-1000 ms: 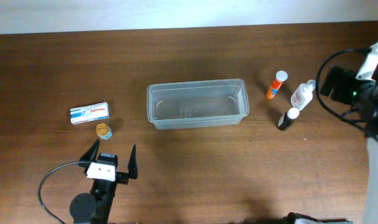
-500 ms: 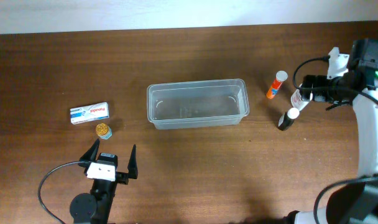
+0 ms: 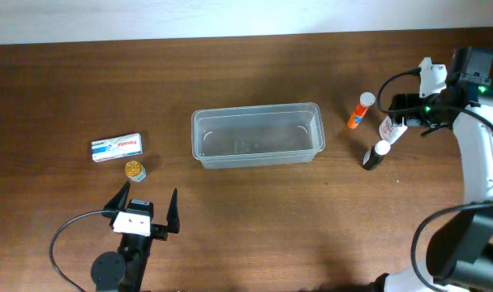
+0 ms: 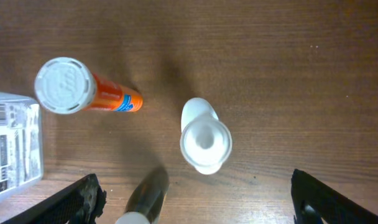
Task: Pack container
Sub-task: 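Move the right gripper up over the white Calamol bottle, then grasp the white Calamol bottle with the right gripper and lift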
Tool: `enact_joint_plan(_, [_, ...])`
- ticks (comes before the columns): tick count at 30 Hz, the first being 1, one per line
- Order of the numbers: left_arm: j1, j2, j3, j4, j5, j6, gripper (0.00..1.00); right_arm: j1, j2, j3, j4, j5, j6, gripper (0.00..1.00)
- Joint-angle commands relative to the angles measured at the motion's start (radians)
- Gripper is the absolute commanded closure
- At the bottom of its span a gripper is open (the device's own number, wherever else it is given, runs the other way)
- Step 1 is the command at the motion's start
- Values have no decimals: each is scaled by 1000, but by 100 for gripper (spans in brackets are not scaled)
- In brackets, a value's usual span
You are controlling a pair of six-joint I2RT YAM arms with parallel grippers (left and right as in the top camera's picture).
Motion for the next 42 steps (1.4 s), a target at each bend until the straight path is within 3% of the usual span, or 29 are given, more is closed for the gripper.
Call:
enact_joint_plan(1, [6,-7,-8,2,14,16,0,-8,47,18,10,-15,-19,12])
enact_joint_plan(23, [6,-7,-8,2,14,16,0,-42,206,16,71,-34,-41,27])
enact_joint_plan(35, [6,-7,-8,2,14,16,0,-42,247,13,104,-42,-41,54])
enact_joint_plan(42, [6,-7,-8,2,14,16,0,-42,247,13,126,-42,-41,78])
